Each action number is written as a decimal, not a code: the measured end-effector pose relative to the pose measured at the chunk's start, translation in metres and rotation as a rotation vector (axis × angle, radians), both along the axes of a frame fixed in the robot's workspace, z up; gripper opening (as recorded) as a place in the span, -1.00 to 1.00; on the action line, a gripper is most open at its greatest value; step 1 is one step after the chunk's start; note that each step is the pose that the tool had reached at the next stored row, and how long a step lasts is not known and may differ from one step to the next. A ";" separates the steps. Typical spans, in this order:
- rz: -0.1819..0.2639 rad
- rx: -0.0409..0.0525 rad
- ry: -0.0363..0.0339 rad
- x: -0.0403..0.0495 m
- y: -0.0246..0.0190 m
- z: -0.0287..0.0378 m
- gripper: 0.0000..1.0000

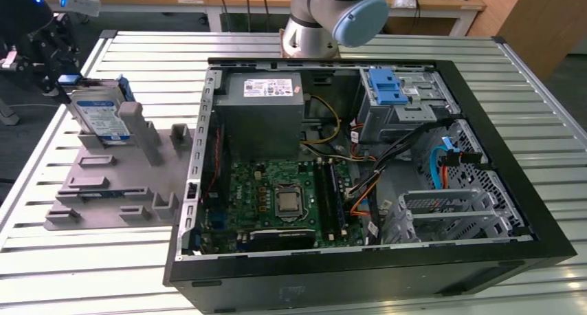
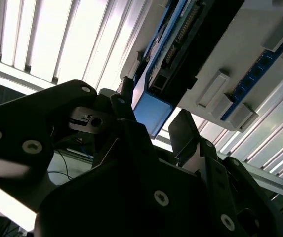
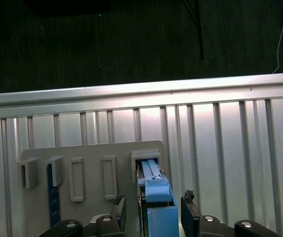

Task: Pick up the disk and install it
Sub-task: 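Pick up the disk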

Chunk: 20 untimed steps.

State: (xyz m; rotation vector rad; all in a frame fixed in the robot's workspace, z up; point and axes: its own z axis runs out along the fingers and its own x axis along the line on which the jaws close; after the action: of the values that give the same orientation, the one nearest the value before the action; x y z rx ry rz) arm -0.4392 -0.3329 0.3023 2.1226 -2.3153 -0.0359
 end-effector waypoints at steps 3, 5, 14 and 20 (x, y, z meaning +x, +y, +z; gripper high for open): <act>0.000 0.0000 -0.0001 0.0000 0.0000 -0.0002 0.12; 0.000 0.0000 -0.0001 0.0000 0.0000 -0.0003 0.12; 0.001 -0.0002 -0.0003 0.0001 0.0002 -0.0044 0.12; 0.001 -0.0011 -0.0001 0.0002 0.0002 -0.0088 0.10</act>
State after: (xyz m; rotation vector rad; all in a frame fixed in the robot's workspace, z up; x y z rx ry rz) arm -0.4390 -0.3327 0.2935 2.1237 -2.3134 -0.0345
